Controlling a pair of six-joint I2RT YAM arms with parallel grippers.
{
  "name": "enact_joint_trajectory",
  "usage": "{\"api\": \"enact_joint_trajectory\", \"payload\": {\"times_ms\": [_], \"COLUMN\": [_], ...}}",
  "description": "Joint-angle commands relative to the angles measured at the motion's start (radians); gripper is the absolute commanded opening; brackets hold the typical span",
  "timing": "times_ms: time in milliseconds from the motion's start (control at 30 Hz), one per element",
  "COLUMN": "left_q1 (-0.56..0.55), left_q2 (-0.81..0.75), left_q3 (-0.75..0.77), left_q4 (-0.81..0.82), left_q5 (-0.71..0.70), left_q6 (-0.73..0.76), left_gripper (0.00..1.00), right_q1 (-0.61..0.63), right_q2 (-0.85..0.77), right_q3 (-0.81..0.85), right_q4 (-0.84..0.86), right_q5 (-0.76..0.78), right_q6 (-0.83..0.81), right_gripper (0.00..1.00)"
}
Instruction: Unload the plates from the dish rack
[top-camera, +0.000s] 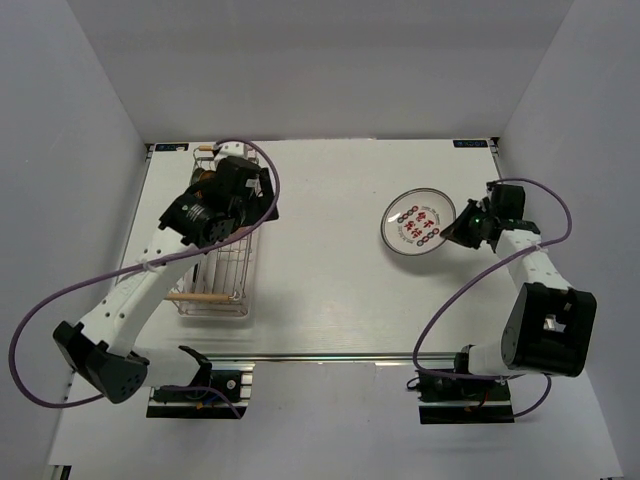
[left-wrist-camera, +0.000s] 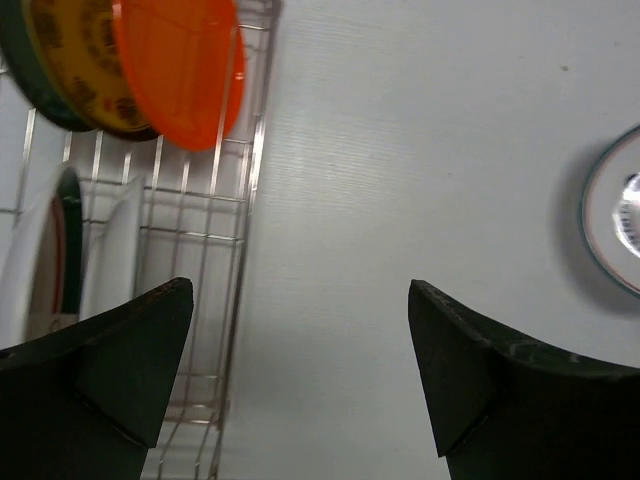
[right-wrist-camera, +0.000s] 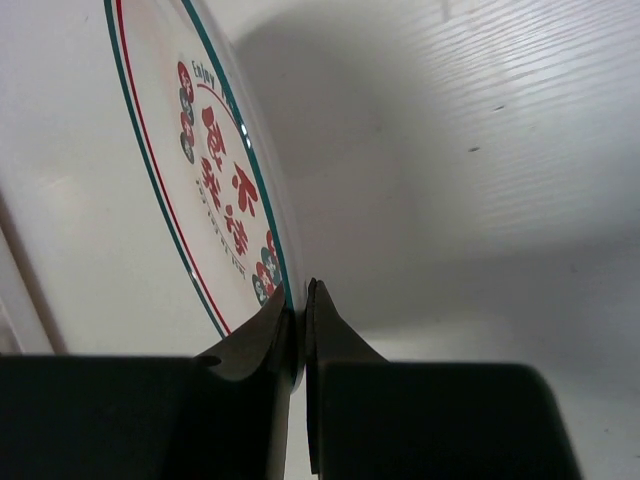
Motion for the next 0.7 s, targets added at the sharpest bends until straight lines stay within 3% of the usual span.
{"api": "enact_joint_trajectory", "payload": {"times_ms": [0, 400, 567, 667], "left_q1": [0.002, 0.002, 0.002, 0.002], "left_q2": [-0.065, -0.09, -0.075, -0.078], "left_q3": [-0.02, -0.024, -0.027, -0.027], "left_q4": [-0.134, -0.266, -0.277, -0.28], "left_q5": [-0.157, -0.228, -0.229, -0.226], "left_q6": [-0.058, -0.084, -0.09, -0.09], "left_gripper": [0.98, 0.98, 0.98, 0.98], "right_q1": [-0.041, -0.153, -0.187, -0.201], "right_q2": [-0.002, 0.161, 0.222, 0.236], "right_q3": [-0.031, -0.128, -0.138, -0.143], "right_q4": [0.127, 0.263, 0.263, 0.259], "right_q5": [0.015, -0.177, -0.2, -0.203], "right_q6": [0.05, 0.063, 0.052, 0.041], "right_gripper": [0.0, 0.01, 0.16, 0.42]}}
